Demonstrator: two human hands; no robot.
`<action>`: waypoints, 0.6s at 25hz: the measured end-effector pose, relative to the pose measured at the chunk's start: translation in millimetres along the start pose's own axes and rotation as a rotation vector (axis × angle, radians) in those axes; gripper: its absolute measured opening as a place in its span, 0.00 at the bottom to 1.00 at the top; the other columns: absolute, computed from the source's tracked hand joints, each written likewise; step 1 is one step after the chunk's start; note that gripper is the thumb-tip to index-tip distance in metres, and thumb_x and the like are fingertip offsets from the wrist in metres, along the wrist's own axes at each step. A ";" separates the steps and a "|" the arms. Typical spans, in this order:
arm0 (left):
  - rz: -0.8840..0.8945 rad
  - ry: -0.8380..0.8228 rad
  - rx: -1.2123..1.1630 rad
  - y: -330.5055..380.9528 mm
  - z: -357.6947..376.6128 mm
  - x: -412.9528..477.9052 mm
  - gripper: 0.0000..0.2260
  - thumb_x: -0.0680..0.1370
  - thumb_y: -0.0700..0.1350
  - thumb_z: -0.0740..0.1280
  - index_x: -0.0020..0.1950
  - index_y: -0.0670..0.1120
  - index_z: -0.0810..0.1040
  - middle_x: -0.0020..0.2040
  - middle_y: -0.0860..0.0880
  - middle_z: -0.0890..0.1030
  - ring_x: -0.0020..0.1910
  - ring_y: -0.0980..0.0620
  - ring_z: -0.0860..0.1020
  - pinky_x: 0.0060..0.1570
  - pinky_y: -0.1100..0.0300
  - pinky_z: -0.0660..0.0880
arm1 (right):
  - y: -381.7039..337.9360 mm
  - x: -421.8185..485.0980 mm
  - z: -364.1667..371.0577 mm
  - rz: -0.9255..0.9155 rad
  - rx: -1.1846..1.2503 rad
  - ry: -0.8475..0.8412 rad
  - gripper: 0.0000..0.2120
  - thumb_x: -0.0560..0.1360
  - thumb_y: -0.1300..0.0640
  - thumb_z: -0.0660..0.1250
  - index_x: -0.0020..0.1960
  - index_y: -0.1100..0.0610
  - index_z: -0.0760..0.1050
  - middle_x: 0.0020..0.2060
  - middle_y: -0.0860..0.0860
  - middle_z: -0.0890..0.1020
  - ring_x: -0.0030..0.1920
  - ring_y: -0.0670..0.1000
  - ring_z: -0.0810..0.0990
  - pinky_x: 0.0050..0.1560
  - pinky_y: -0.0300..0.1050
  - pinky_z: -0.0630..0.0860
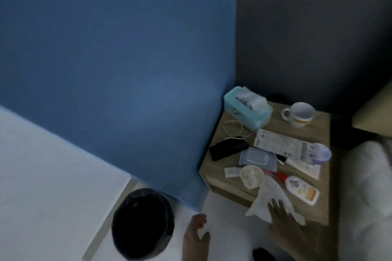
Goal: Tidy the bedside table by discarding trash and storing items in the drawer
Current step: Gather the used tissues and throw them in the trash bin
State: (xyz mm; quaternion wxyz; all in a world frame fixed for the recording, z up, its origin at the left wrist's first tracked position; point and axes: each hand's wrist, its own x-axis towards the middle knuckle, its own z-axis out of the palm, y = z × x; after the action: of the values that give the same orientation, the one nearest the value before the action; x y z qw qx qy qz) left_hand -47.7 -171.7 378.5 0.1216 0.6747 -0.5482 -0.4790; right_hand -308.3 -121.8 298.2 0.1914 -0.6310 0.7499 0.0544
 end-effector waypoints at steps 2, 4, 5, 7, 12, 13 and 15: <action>-0.046 0.057 -0.013 23.0 16.0 -24.7 0.18 0.67 0.38 0.65 0.51 0.56 0.71 0.56 0.49 0.77 0.57 0.50 0.74 0.51 0.70 0.69 | 16.5 10.1 -0.6 -0.004 -0.048 -0.149 0.26 0.78 0.48 0.46 0.64 0.67 0.65 0.62 0.56 0.76 0.58 0.62 0.79 0.43 0.60 0.80; -0.044 0.117 0.035 37.6 32.2 -41.3 0.20 0.73 0.36 0.63 0.59 0.56 0.69 0.64 0.51 0.73 0.63 0.52 0.71 0.60 0.63 0.68 | 31.0 11.4 6.4 -0.002 -0.110 -0.298 0.24 0.73 0.48 0.58 0.58 0.66 0.74 0.57 0.61 0.79 0.50 0.64 0.83 0.34 0.62 0.80; -0.054 0.122 0.058 42.9 40.0 -43.6 0.20 0.75 0.37 0.62 0.63 0.56 0.68 0.67 0.52 0.71 0.66 0.53 0.69 0.64 0.62 0.65 | 37.4 11.4 -1.2 -0.005 -0.168 -0.399 0.28 0.70 0.48 0.65 0.62 0.66 0.72 0.64 0.60 0.73 0.58 0.64 0.78 0.45 0.63 0.80; -0.051 0.089 0.127 54.5 60.3 -43.6 0.23 0.76 0.40 0.61 0.70 0.54 0.64 0.72 0.54 0.65 0.71 0.54 0.64 0.69 0.62 0.61 | 52.9 18.8 -2.2 -0.061 -0.233 -0.183 0.33 0.74 0.47 0.63 0.73 0.62 0.57 0.74 0.57 0.60 0.73 0.59 0.62 0.66 0.56 0.66; 0.057 -0.021 0.267 73.5 126.1 -27.4 0.27 0.77 0.41 0.60 0.76 0.50 0.58 0.78 0.53 0.55 0.77 0.53 0.52 0.74 0.54 0.53 | 85.5 35.1 17.1 -0.229 -0.204 -0.275 0.38 0.44 0.53 0.83 0.51 0.66 0.80 0.50 0.65 0.83 0.48 0.64 0.83 0.39 0.61 0.81; 0.053 -0.017 0.256 72.2 139.9 -24.0 0.28 0.77 0.41 0.60 0.76 0.50 0.57 0.78 0.52 0.54 0.77 0.52 0.51 0.74 0.52 0.53 | 89.9 41.5 22.0 -0.265 -0.221 -0.293 0.37 0.45 0.53 0.83 0.52 0.66 0.80 0.51 0.65 0.83 0.49 0.64 0.83 0.42 0.62 0.81; 0.040 0.029 0.252 62.2 168.6 -21.9 0.28 0.77 0.41 0.60 0.76 0.49 0.56 0.79 0.51 0.53 0.78 0.51 0.50 0.75 0.50 0.54 | 96.9 49.5 26.9 -0.380 -0.338 -0.245 0.33 0.56 0.50 0.79 0.55 0.67 0.78 0.54 0.66 0.81 0.54 0.66 0.80 0.56 0.64 0.74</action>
State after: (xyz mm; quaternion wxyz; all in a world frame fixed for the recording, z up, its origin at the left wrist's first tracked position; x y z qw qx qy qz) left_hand -216.6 -115.1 346.4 0.0532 0.6804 -0.6155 -0.3942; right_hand -402.6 -139.8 240.2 0.1794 -0.7719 0.5697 0.2177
